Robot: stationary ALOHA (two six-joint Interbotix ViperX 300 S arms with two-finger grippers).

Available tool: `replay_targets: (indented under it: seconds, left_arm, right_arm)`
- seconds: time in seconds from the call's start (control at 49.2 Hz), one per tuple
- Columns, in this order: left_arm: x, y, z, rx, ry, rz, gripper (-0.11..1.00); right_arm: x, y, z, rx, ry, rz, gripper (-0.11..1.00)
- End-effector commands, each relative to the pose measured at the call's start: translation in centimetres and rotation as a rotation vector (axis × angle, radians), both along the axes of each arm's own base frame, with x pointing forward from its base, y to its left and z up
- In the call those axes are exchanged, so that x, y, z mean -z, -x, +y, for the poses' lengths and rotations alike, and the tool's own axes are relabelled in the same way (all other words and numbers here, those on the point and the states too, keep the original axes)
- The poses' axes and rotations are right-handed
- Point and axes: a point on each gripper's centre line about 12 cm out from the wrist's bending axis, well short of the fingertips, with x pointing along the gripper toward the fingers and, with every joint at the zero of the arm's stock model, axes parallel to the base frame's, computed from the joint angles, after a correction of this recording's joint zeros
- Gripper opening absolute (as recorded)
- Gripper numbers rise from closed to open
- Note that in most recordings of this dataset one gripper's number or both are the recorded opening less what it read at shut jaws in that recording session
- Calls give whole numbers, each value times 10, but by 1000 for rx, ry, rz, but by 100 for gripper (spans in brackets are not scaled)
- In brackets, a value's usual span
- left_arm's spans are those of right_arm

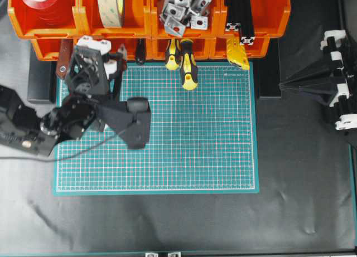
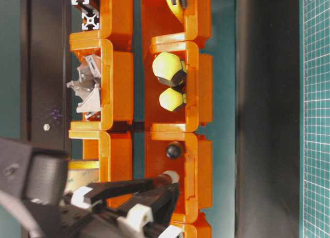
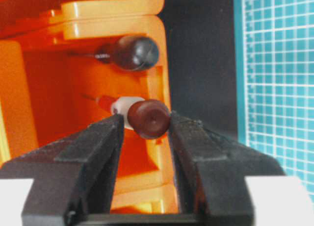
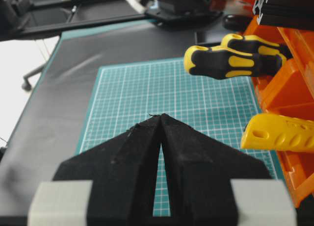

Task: Pick red screwdriver from container rack with left arm.
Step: 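Pull the red screwdriver out of the bin with the left gripper, then carry the screwdriver over the mat and open the left gripper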

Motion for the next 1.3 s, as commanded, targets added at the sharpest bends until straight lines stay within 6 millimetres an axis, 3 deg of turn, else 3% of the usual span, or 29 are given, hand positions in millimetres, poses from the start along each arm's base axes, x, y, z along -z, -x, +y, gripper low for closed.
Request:
replay_targets:
  seconds: [0.0,0.346,0.61,0.712,0.854,1.017,1.139,1.282]
  left_arm:
    - [-25,1,-10,3,9,-57,29]
    - [-80,13,-56,73,38,-160,22]
    - [-130,36,-108,187,102,-253,21]
    - [-140,39,-130,240,127,-277,21]
    - [-141,32,-158,329,148,-292,21]
    - [-132,24,-169,429,134,-277,21]
    - [-110,18,-169,507,121,-249,21]
    - [-73,8,-152,569,128,-215,21]
  right_arm:
    - [-5,-2,0,-1,-2,-18,0]
    - [-5,-2,-2,11,-8,-15,0]
    - [-5,-2,-4,24,-14,-18,0]
    - [-6,-1,-5,32,-24,-20,0]
    - [-8,-1,-8,58,-67,-24,0]
    - [-4,1,-9,80,-146,20,0]
    - [-1,4,-9,97,-215,65,0]
    - [-1,7,-9,109,-266,90,0]
